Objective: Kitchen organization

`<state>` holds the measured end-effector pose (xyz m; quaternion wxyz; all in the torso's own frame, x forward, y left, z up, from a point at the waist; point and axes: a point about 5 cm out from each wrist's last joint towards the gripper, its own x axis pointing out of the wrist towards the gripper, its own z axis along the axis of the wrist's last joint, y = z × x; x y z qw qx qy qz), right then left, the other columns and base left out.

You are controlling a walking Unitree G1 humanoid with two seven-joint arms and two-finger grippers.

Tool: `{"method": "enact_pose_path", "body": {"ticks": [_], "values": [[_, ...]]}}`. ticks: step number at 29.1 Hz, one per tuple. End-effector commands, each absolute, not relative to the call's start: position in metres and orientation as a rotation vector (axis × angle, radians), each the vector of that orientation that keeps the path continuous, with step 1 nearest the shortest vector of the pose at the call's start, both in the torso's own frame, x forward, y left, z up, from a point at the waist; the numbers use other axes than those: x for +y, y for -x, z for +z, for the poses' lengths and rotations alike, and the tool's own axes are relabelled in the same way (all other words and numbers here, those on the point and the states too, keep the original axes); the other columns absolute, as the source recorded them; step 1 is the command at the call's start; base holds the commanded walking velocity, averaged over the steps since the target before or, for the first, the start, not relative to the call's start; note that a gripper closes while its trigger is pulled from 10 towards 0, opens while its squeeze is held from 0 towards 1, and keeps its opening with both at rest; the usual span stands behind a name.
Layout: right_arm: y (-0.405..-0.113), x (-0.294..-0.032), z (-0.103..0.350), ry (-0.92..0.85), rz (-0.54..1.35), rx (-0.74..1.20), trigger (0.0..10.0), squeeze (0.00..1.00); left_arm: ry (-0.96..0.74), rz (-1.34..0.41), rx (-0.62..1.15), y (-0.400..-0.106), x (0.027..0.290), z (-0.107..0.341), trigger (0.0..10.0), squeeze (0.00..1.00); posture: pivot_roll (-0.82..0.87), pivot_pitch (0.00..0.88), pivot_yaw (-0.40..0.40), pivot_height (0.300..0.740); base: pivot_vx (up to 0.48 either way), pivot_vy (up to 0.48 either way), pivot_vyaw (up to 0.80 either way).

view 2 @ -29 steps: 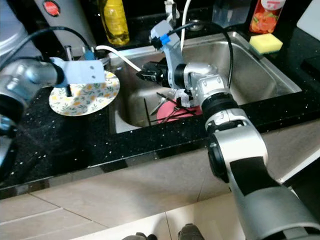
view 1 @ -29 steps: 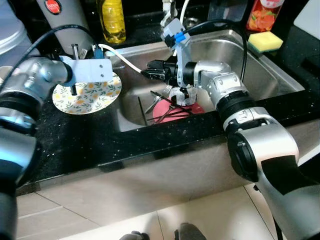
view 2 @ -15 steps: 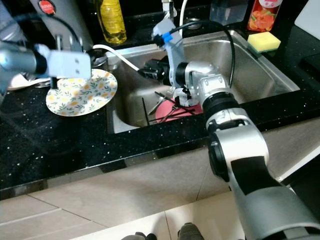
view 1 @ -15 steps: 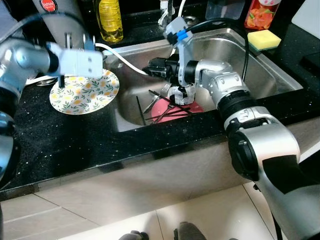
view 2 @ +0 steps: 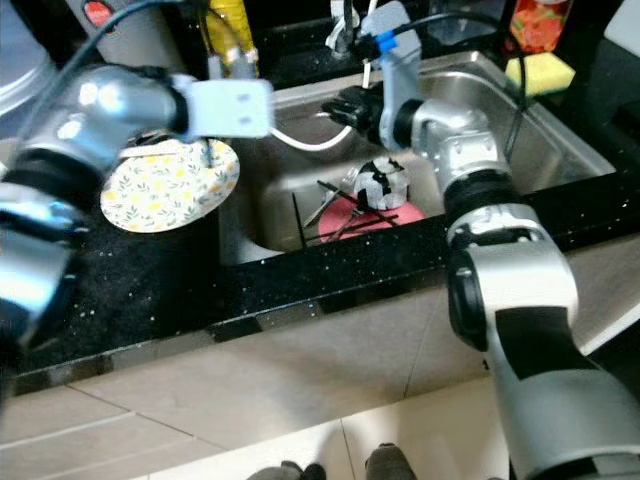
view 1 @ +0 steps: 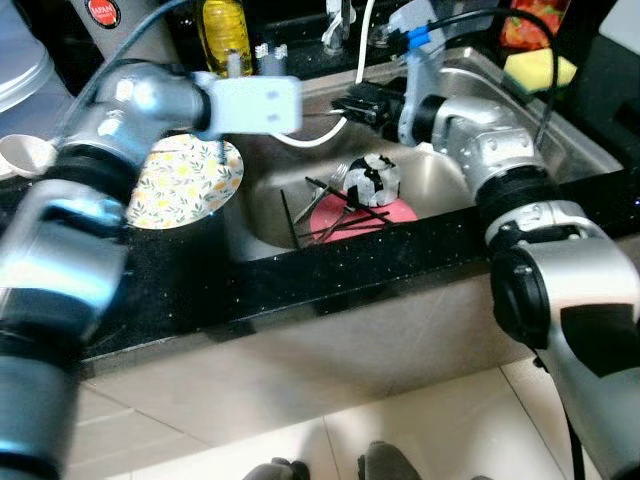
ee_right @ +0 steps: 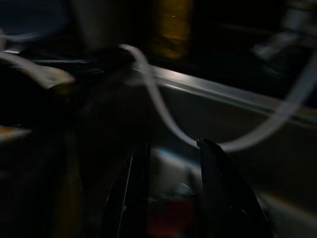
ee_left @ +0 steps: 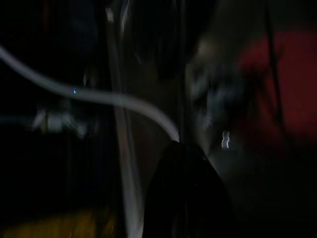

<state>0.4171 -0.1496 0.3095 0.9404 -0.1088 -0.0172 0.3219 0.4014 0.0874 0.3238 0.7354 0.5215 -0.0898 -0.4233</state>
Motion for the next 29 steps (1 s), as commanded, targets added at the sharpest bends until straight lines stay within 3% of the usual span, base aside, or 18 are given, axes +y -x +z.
{"method": "enact_pose_path", "body": {"ticks": [1, 8, 13, 15, 18, 23, 24, 29], "values": [[-0.418, -0.160, 0.305, 0.244, 0.615, -0.016, 10.0, 0.00, -1.013, -0.908, -0.204, -0.404, 0.086, 0.332, 10.0, 0.00, -0.17, 0.112, 0.136, 0.740, 0.000, 0.000, 0.00], [-0.416, -0.182, 0.316, 0.266, 0.533, -0.049, 10.0, 0.00, -0.695, -0.826, -0.189, -0.410, 0.070, 0.339, 10.0, 0.00, -0.19, 0.118, 0.153, 0.740, 0.000, 0.000, 0.00], [-0.415, -0.178, 0.320, 0.326, 0.563, -0.079, 10.0, 0.00, -0.369, -0.686, -0.001, -0.419, 0.073, 0.303, 10.0, 0.00, -0.19, 0.119, 0.148, 0.740, 0.000, 0.000, 0.00], [-0.415, -0.178, 0.320, 0.326, 0.563, -0.079, 10.0, 0.00, -0.369, -0.686, -0.001, -0.419, 0.073, 0.303, 10.0, 0.00, -0.19, 0.119, 0.148, 0.740, 0.000, 0.000, 0.00], [-0.415, -0.165, 0.320, 0.318, 0.605, -0.094, 10.0, 0.00, -0.145, -0.626, 0.151, -0.419, 0.067, 0.257, 10.0, 0.00, -0.17, 0.109, 0.151, 0.740, 0.000, 0.000, 0.00], [-0.416, -0.159, 0.318, 0.306, 0.609, -0.098, 10.0, 0.00, -0.086, -0.557, 0.227, -0.417, 0.068, 0.235, 10.0, 0.00, -0.17, 0.108, 0.150, 0.740, 0.000, 0.000, 0.00], [-0.416, -0.157, 0.318, 0.305, 0.615, -0.099, 10.0, 0.00, -0.054, -0.527, 0.232, -0.418, 0.071, 0.233, 10.0, 1.00, -0.17, 0.108, 0.150, 0.740, 0.000, 0.000, 0.00], [-0.416, -0.156, 0.320, 0.308, 0.625, -0.105, 10.0, 0.00, -0.012, -0.450, 0.214, -0.421, 0.083, 0.240, 10.0, 1.00, -0.17, 0.102, 0.153, 0.740, 0.000, 0.000, 0.00]]}}
